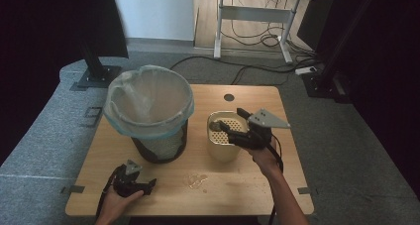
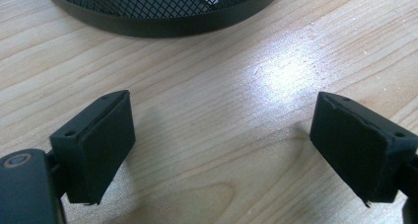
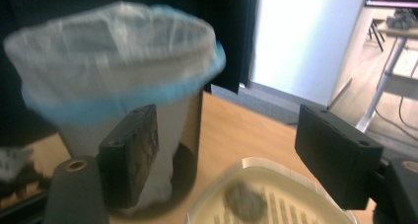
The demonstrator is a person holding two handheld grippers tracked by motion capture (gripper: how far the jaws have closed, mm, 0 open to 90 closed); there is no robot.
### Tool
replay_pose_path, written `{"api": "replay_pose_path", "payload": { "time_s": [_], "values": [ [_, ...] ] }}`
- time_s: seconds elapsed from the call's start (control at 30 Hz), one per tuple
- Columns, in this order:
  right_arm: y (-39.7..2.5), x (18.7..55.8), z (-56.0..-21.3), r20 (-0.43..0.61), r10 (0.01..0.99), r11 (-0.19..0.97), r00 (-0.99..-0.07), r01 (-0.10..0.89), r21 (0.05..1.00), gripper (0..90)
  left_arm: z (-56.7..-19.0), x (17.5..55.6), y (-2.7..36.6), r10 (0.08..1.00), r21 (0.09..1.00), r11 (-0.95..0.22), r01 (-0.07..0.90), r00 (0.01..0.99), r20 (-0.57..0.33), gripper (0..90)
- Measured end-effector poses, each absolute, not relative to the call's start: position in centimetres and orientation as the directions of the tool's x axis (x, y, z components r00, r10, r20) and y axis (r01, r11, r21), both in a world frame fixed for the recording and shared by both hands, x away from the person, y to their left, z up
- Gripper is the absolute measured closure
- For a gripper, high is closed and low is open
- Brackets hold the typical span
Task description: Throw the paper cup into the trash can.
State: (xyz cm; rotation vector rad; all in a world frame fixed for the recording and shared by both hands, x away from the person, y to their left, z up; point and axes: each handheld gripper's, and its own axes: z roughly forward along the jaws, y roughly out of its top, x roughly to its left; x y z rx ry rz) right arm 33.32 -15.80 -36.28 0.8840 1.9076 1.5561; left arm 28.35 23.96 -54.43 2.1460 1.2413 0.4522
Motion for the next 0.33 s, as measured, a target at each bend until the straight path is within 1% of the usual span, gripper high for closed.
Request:
{"api": "replay_pose_path", "payload": {
  "time_s": [0.17,0.33],
  "values": [
    [-17.9,32.1,-40.2,0.042,0.778,0.114,-0.627,0.206,0.972,26.3,-54.4,28.4,24.0,0.866,0.654,-0.373,0.659,0.5,-0.01,9.4],
    [-18.2,31.7,-41.5,0.04,0.784,0.119,-0.619,0.214,0.97,26.3,-54.4,28.6,24.0,0.866,0.653,-0.372,0.66,0.5,-0.012,9.6]
  ]
}}
